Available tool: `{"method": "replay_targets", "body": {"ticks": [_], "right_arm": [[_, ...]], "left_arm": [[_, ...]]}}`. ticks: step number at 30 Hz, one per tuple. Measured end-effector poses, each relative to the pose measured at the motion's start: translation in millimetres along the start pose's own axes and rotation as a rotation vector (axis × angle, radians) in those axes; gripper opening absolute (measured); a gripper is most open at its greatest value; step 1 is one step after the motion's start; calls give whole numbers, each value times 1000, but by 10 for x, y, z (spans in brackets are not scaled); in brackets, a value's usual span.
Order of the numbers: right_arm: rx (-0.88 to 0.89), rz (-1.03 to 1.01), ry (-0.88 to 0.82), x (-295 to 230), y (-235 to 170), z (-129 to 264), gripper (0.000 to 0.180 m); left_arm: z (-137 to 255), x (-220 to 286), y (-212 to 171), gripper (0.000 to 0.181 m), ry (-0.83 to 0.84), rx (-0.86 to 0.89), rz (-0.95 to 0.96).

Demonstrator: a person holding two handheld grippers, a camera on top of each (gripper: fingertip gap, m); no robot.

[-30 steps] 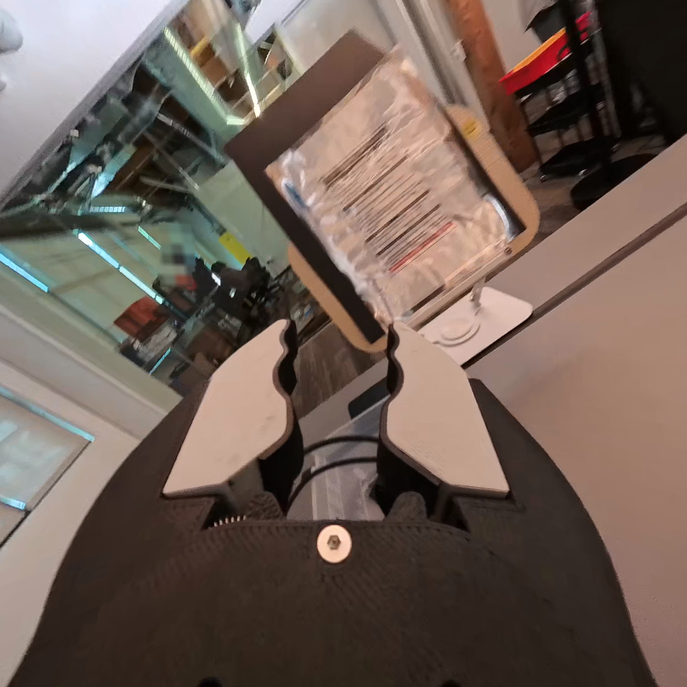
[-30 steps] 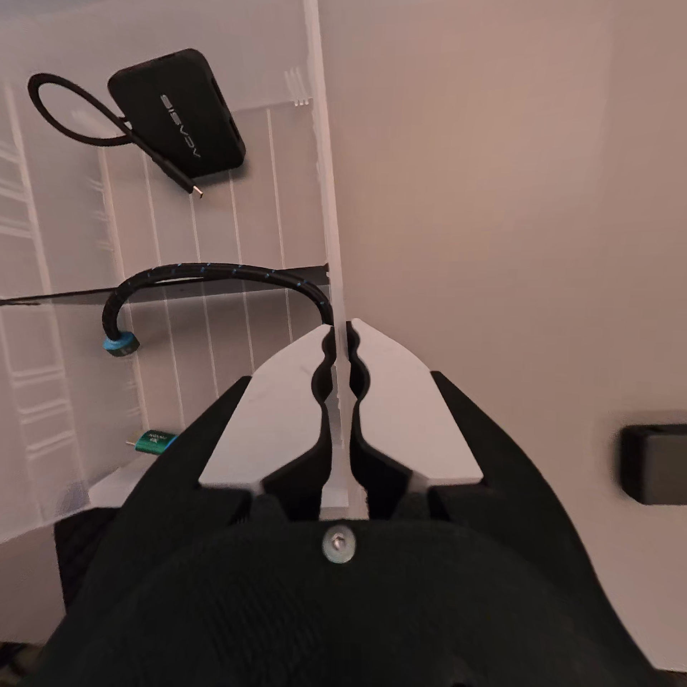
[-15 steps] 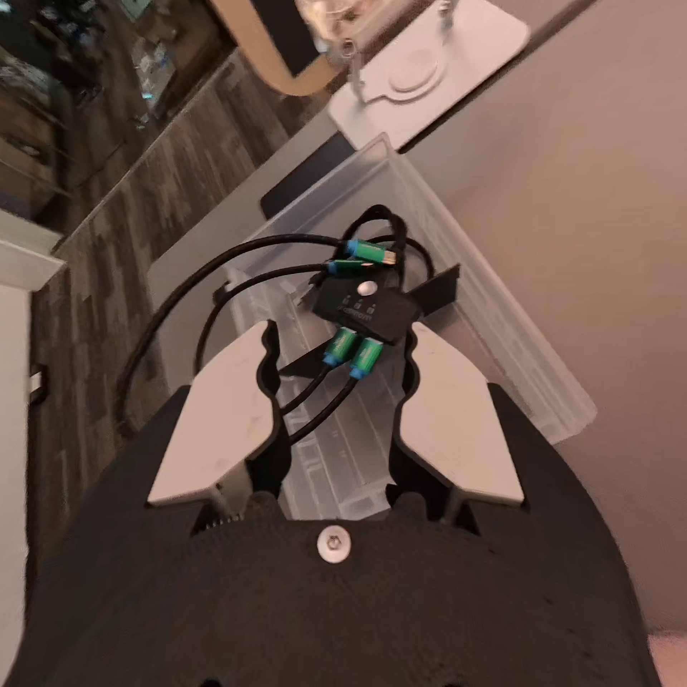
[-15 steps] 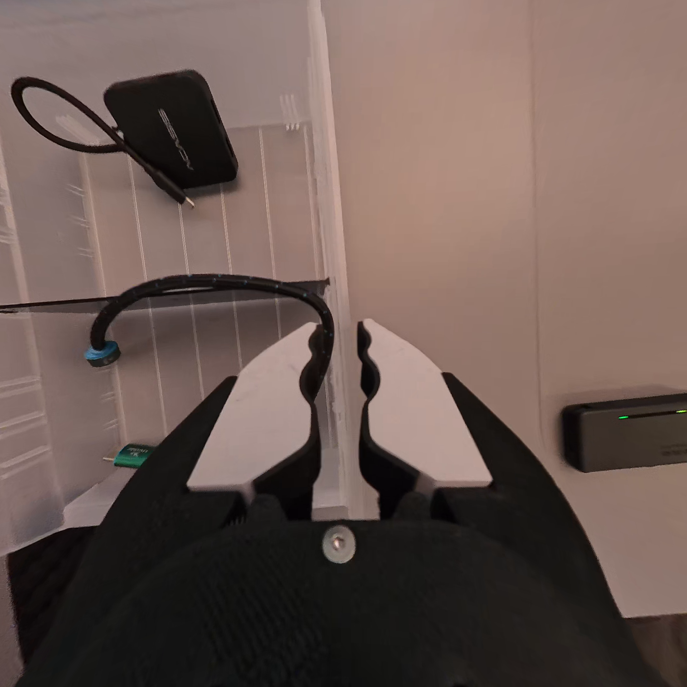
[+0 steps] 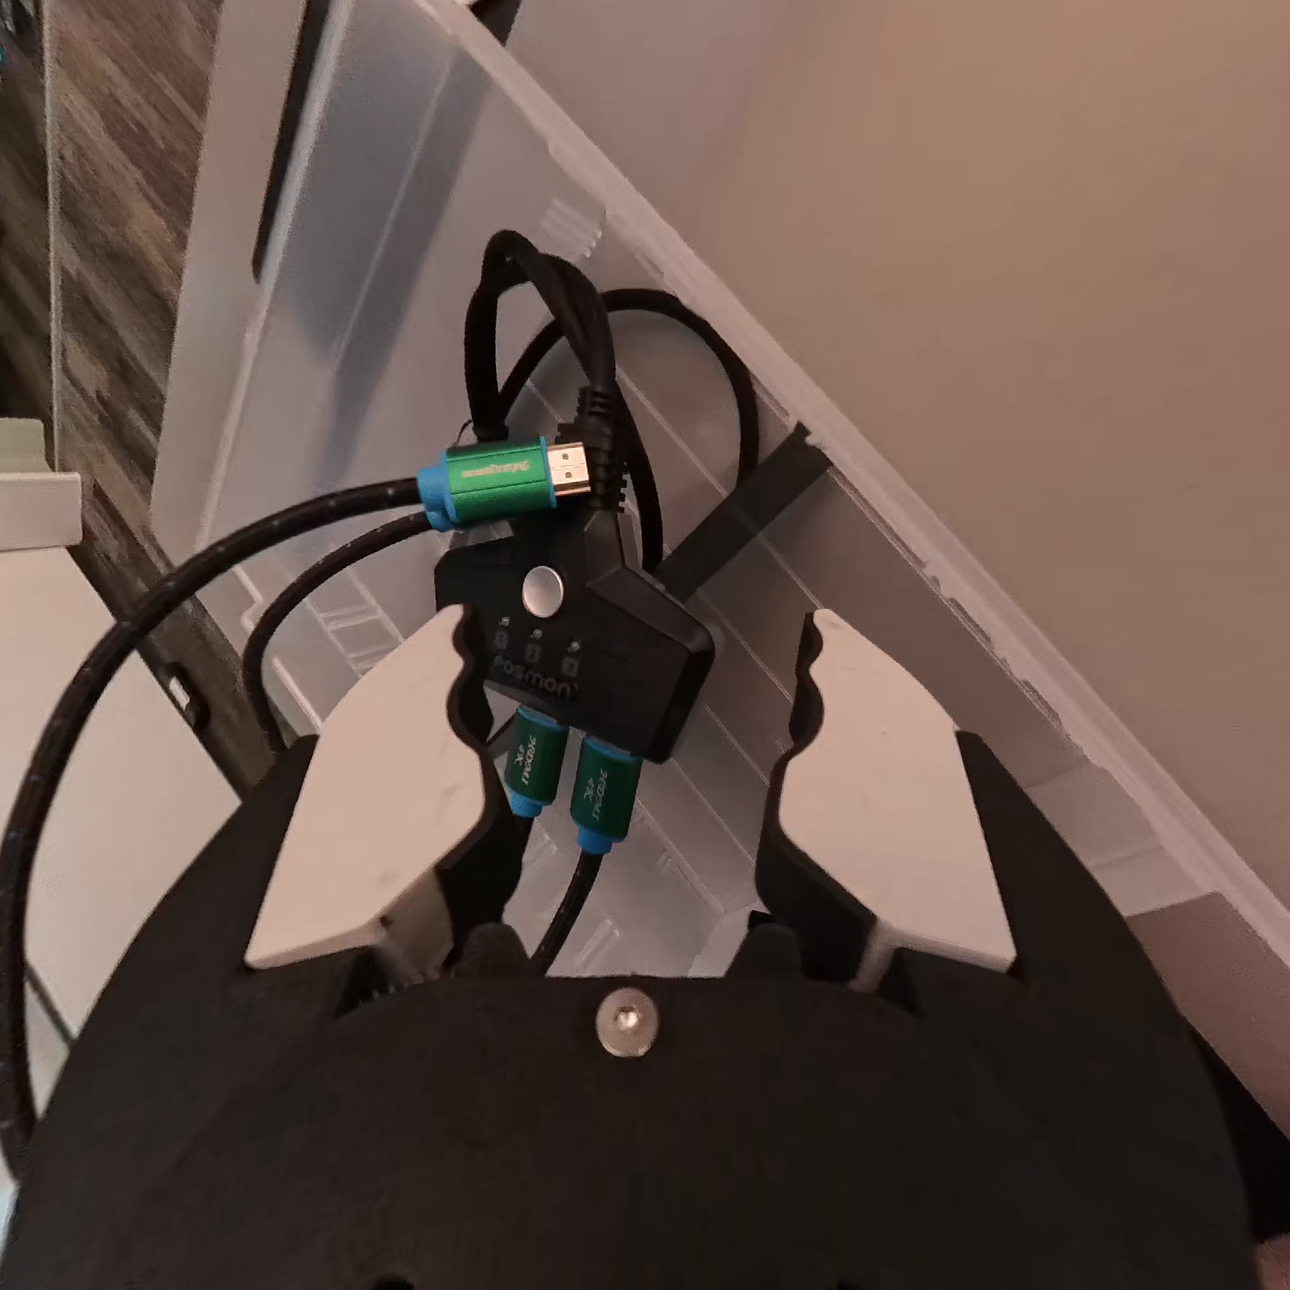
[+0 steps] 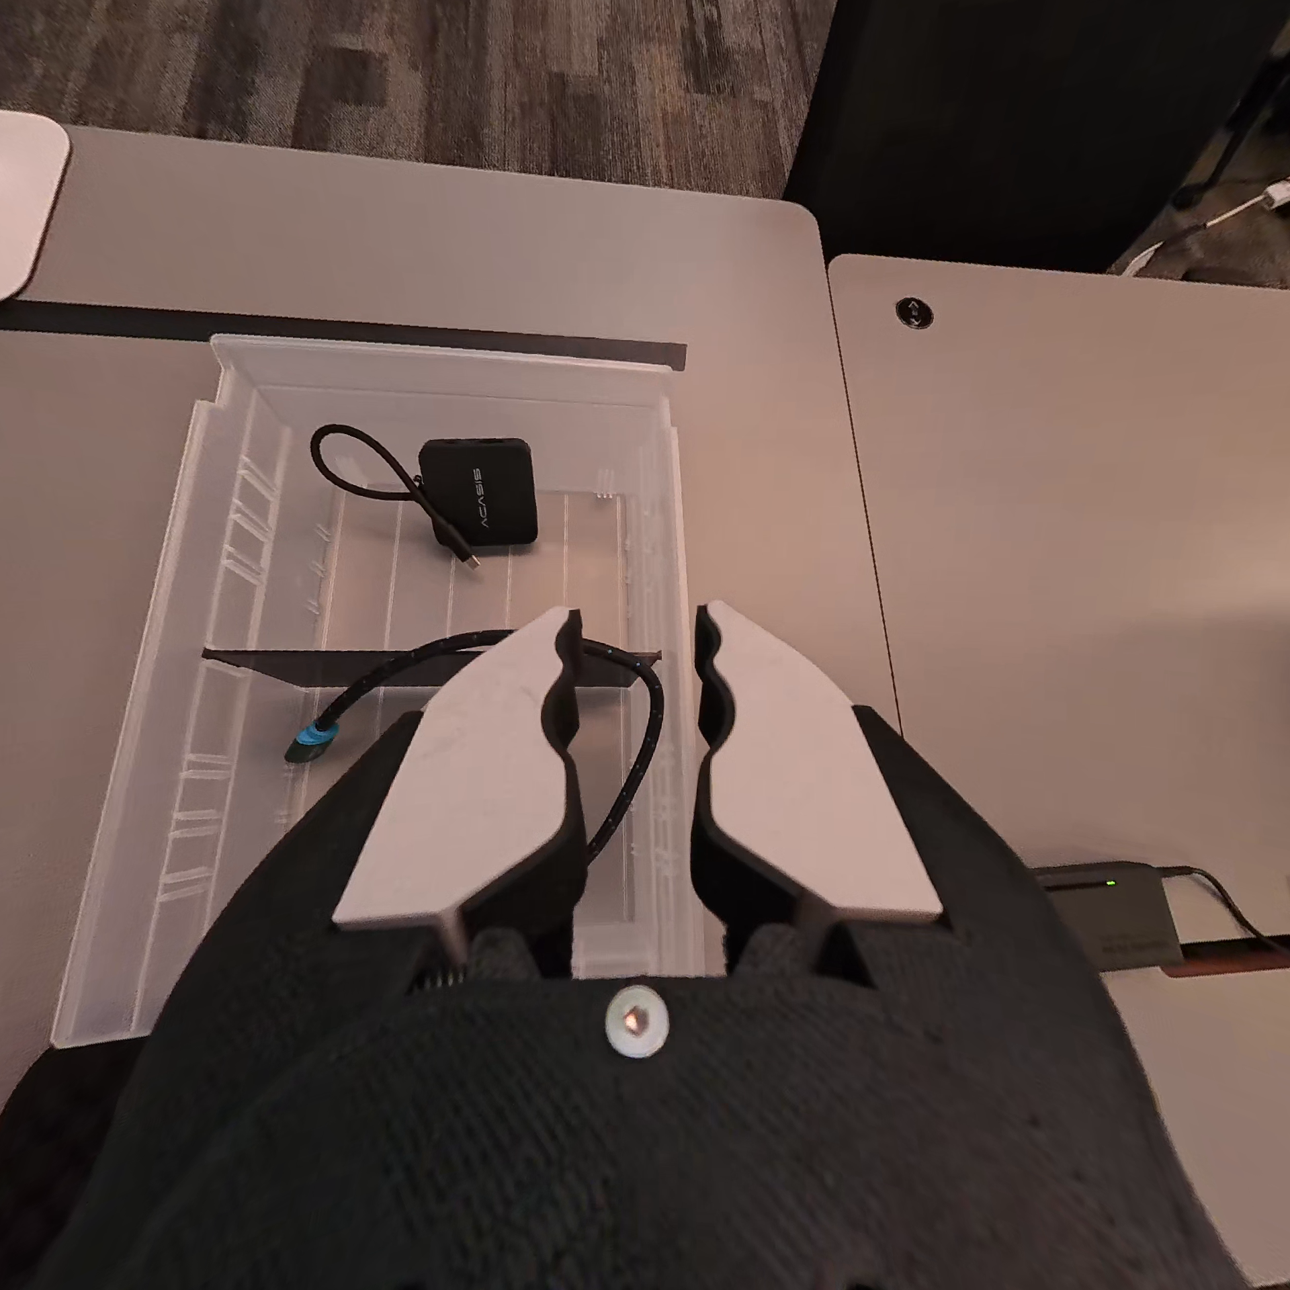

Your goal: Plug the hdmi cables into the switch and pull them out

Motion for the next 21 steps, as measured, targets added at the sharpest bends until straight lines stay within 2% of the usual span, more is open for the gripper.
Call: {"method": "replay_targets", "body": {"ticks": [7, 13, 17, 21], "right_arm": [[-24, -1, 12, 9, -54, -20, 32], [-18, 14, 11, -14, -29, -2, 32], [-22, 39, 4, -53, -8, 18, 32], [-28, 63, 2, -96, 14, 16, 32]], "left_arm": [[-308, -23, -105, 87, 98, -133, -67], [-339, -97, -122, 66, 164, -161, -128], [-200, -201, -80, 43, 209, -116, -130], [-40, -373, -58, 31, 258, -73, -63]]}}
Point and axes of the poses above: each gripper's, where its closed fingertips meet, z back along the fingers, y out of its top, x = y × z across the jaws, the point moved 1 cm from there along z, back along the fingers, and after that the axes turned 14 degrees about y, right-handed, at the moved point
